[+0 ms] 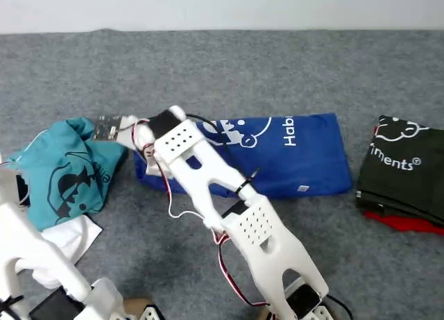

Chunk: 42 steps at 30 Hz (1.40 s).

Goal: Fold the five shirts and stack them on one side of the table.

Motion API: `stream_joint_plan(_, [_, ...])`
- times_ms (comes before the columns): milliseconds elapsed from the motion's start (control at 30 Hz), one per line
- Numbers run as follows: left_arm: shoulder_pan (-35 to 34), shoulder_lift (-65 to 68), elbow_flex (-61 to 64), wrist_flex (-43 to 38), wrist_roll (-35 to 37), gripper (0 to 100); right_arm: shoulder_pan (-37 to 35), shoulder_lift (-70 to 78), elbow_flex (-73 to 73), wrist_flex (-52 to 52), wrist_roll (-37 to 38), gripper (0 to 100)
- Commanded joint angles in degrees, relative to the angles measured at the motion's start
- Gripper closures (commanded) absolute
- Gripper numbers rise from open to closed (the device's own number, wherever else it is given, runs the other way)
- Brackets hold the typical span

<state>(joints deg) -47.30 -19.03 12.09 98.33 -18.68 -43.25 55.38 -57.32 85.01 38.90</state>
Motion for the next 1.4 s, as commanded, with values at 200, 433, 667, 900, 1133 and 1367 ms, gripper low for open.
stream_joint_plan(200, [1.2,-17.1,-5.2,0.2,0.4,99,4.9,-7.2,-7.9,0.7,0.1,98.4])
stream_joint_plan(433, [2.1,-27.0,-2.4,1.8,0.4,99,10.4,-7.9,-15.6,17.0,-6.3,98.2])
stream_joint_plan(667, [2.2,-29.5,8.6,2.0,4.0,99,25.5,-7.4,-17.1,18.0,-22.9,97.9])
stream_joint_plan(900, [2.2,-29.9,13.6,2.0,3.7,99,38.8,-9.0,-8.6,18.1,-26.6,93.9])
stream_joint_plan(1133, [2.2,-29.5,13.7,1.7,3.6,99,43.3,-18.2,5.3,18.0,-29.5,72.9])
stream_joint_plan(1367, [2.2,-29.5,14.1,1.7,3.5,99,47.9,-17.5,11.3,17.8,-31.7,72.7])
